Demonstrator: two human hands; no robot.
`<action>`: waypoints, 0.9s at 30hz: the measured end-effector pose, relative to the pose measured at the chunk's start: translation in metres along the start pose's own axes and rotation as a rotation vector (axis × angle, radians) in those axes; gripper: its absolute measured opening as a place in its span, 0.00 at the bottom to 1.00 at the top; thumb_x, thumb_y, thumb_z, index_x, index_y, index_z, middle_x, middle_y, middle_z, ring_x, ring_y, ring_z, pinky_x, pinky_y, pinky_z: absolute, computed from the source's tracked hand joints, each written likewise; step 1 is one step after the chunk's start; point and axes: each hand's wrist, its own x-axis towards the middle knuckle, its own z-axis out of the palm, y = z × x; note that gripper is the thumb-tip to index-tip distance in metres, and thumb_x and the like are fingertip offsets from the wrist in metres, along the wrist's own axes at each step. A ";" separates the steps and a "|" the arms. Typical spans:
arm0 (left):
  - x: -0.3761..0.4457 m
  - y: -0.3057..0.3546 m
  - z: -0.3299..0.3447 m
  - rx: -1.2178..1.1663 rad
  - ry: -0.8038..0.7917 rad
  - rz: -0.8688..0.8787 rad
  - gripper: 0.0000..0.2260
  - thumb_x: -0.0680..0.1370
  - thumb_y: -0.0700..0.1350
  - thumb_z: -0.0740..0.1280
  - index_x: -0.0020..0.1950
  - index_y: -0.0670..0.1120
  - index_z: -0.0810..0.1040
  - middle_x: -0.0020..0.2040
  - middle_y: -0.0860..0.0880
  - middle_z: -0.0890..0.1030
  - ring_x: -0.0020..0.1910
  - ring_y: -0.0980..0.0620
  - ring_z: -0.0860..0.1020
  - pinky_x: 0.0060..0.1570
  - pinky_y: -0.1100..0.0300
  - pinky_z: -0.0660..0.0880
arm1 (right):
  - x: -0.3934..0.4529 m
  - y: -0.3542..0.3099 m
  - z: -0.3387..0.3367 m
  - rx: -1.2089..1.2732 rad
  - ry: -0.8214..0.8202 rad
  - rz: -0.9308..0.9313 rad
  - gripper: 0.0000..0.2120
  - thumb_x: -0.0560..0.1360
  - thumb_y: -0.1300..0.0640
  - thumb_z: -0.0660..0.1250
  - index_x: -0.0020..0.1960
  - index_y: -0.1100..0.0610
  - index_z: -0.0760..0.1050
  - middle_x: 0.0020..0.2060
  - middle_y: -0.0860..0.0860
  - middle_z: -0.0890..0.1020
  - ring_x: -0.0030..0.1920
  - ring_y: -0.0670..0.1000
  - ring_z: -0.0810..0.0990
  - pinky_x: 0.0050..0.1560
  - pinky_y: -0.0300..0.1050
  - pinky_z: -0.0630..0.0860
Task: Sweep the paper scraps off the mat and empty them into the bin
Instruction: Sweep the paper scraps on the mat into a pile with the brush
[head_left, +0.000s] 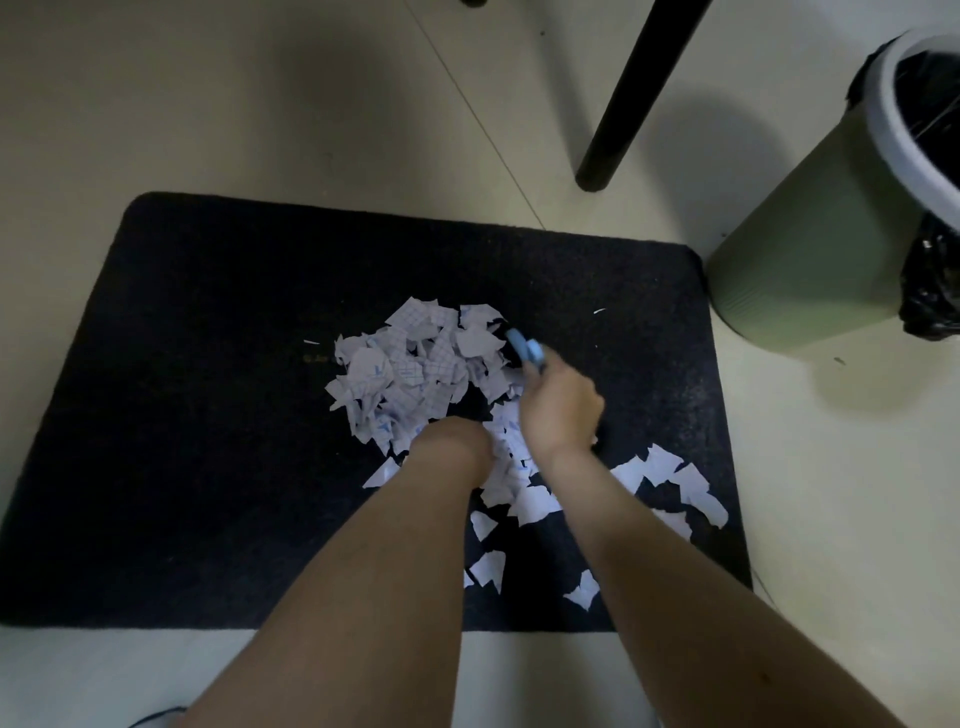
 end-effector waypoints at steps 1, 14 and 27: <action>0.000 0.000 0.000 -0.008 0.003 -0.002 0.19 0.81 0.38 0.59 0.72 0.39 0.65 0.68 0.41 0.72 0.66 0.45 0.72 0.63 0.54 0.71 | -0.006 -0.002 0.005 0.010 -0.012 -0.004 0.13 0.81 0.54 0.57 0.64 0.51 0.73 0.45 0.54 0.83 0.47 0.55 0.81 0.43 0.43 0.71; -0.016 -0.008 0.012 -0.100 0.115 0.030 0.23 0.82 0.39 0.57 0.75 0.36 0.55 0.71 0.39 0.67 0.68 0.43 0.69 0.65 0.54 0.68 | -0.032 0.036 -0.008 0.082 0.149 0.197 0.15 0.81 0.54 0.58 0.66 0.50 0.73 0.34 0.49 0.77 0.28 0.44 0.71 0.26 0.37 0.63; -0.033 -0.002 0.027 -0.029 0.308 0.028 0.16 0.79 0.36 0.58 0.66 0.37 0.69 0.62 0.40 0.75 0.62 0.43 0.74 0.57 0.54 0.73 | -0.053 0.058 -0.030 0.147 0.273 0.261 0.16 0.81 0.52 0.57 0.67 0.47 0.72 0.34 0.49 0.78 0.32 0.48 0.71 0.31 0.41 0.63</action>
